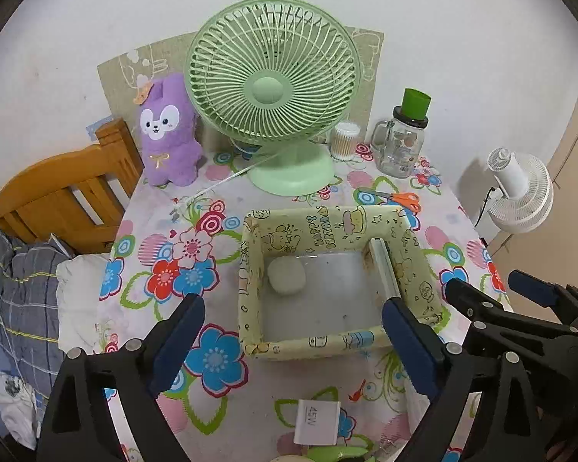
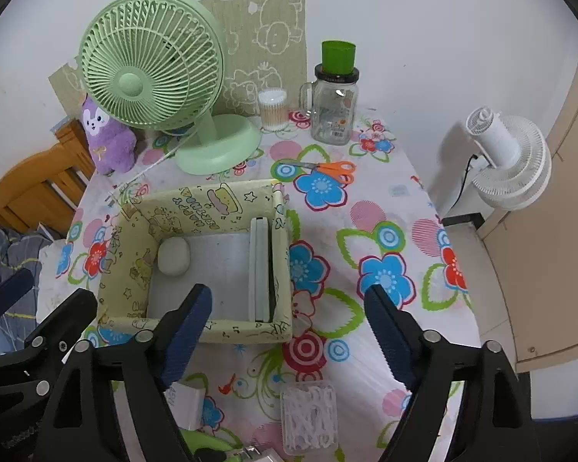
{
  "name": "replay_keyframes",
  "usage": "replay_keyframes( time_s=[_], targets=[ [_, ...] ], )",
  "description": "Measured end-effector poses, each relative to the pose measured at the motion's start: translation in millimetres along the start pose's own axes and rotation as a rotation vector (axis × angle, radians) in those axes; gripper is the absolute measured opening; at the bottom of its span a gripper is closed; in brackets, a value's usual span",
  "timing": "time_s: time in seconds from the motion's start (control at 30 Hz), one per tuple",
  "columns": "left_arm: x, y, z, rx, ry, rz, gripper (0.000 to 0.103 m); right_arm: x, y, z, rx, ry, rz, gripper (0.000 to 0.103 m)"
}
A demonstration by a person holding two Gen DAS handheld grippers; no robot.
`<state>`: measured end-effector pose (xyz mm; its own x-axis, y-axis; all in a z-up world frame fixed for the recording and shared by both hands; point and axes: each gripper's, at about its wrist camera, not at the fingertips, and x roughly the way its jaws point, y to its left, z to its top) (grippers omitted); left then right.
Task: Organize rigid objects
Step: 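Withdraw both tools from the box toward the remaining items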
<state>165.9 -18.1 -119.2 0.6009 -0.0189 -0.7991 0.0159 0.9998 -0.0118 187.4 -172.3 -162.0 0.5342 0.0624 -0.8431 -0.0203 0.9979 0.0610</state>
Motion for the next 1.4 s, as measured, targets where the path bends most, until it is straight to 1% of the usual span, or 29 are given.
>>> replay_keyframes(
  time_s=[0.17, 0.27, 0.4, 0.63, 1.03, 1.23, 1.4],
  targets=[
    [-11.7, 0.2, -3.9, 0.001, -0.009, -0.003, 0.096, -13.1, -0.7, -4.9, -0.006, -0.016, 0.006, 0.087],
    [-19.2, 0.0, -6.0, 0.002, -0.017, -0.007, 0.097, -20.4, -1.9, -7.2, -0.01, -0.028, 0.003, 0.09],
    [-27.0, -2.3, -7.3, 0.014, -0.028, -0.006, 0.101, -29.3, -5.1, -8.1, -0.011, -0.043, -0.002, 0.092],
    [-39.4, -7.2, -8.5, 0.031, -0.047, -0.012, 0.102, -44.4, -8.8, -9.0, -0.016, -0.077, -0.013, 0.094],
    [-57.3, -17.6, -18.8, 0.049, -0.064, -0.012, 0.103, -64.3, -15.3, -16.6, -0.018, -0.11, -0.022, 0.094],
    [-58.3, -20.6, -28.0, 0.033, -0.048, -0.017, 0.103, -67.7, -20.7, -23.9, -0.012, -0.105, -0.029, 0.094],
    [-54.0, -28.5, -35.8, 0.059, -0.022, -0.011, 0.103, -66.0, -24.9, -26.9, -0.014, -0.092, -0.032, 0.094]
  ],
)
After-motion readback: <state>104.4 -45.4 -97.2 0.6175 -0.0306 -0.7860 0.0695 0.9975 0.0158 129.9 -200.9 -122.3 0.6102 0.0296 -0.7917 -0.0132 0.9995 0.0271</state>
